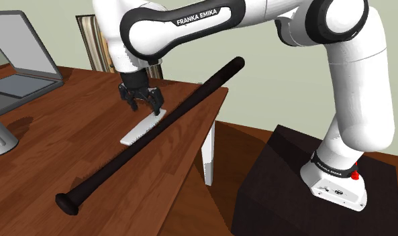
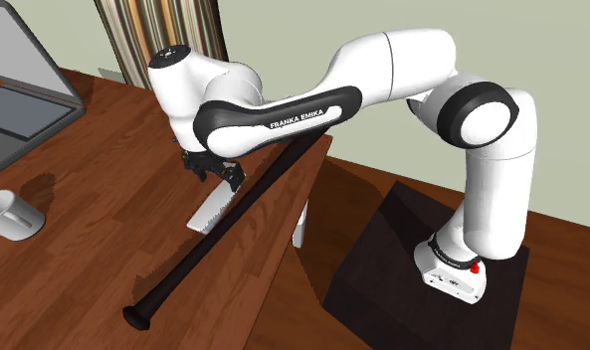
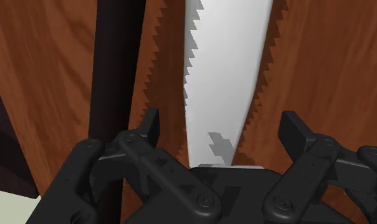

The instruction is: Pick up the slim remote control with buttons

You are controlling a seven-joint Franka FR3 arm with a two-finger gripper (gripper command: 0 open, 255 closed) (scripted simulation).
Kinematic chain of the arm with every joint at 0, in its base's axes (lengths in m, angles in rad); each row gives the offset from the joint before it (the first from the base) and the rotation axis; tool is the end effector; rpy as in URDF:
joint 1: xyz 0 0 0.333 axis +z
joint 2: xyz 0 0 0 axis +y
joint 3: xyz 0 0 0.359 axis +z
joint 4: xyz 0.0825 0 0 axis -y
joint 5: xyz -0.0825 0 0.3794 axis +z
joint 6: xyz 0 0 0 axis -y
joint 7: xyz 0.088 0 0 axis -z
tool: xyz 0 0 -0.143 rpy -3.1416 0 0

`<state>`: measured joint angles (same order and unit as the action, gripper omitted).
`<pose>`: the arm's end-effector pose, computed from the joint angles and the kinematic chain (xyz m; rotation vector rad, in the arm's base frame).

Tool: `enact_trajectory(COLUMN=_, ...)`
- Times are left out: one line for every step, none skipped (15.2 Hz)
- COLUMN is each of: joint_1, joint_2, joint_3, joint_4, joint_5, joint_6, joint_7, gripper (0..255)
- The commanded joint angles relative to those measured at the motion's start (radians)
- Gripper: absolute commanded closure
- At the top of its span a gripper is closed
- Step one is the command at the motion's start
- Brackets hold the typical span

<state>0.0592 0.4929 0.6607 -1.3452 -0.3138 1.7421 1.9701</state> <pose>0.6014 0.3546 0.4901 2.5416 -1.8464 0.0236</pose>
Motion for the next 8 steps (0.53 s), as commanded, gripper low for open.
enact_trajectory(joint_1=0.019, joint_2=0.040, joint_3=-0.003, joint_4=0.022, joint_5=0.003, joint_6=0.004, joint_7=0.027, gripper=0)
enact_trajectory(joint_1=0.017, joint_2=0.041, joint_3=-0.004, joint_4=0.009, joint_5=0.002, joint_6=0.017, joint_7=0.028, gripper=0)
enact_trajectory(joint_1=0.014, joint_2=0.042, joint_3=-0.005, joint_4=-0.003, joint_5=0.001, joint_6=0.030, joint_7=0.029, gripper=0)
enact_trajectory(joint_1=0.012, joint_2=0.043, joint_3=-0.006, joint_4=-0.016, joint_5=0.000, joint_6=0.043, joint_7=0.030, gripper=0)
enact_trajectory(joint_1=0.011, joint_2=0.044, joint_3=-0.006, joint_4=-0.028, joint_5=-0.001, joint_6=0.056, joint_7=0.032, gripper=0)
enact_trajectory(joint_1=0.009, joint_2=0.046, joint_3=-0.007, joint_4=-0.039, joint_5=-0.003, joint_6=0.068, joint_7=0.033, gripper=0)
enact_trajectory(joint_1=0.007, joint_2=0.049, joint_3=-0.009, joint_4=-0.056, joint_5=-0.005, joint_6=0.088, joint_7=0.036, gripper=0)
enact_trajectory(joint_1=0.007, joint_2=0.048, joint_3=-0.009, joint_4=-0.057, joint_5=-0.005, joint_6=0.088, joint_7=0.036, gripper=0)
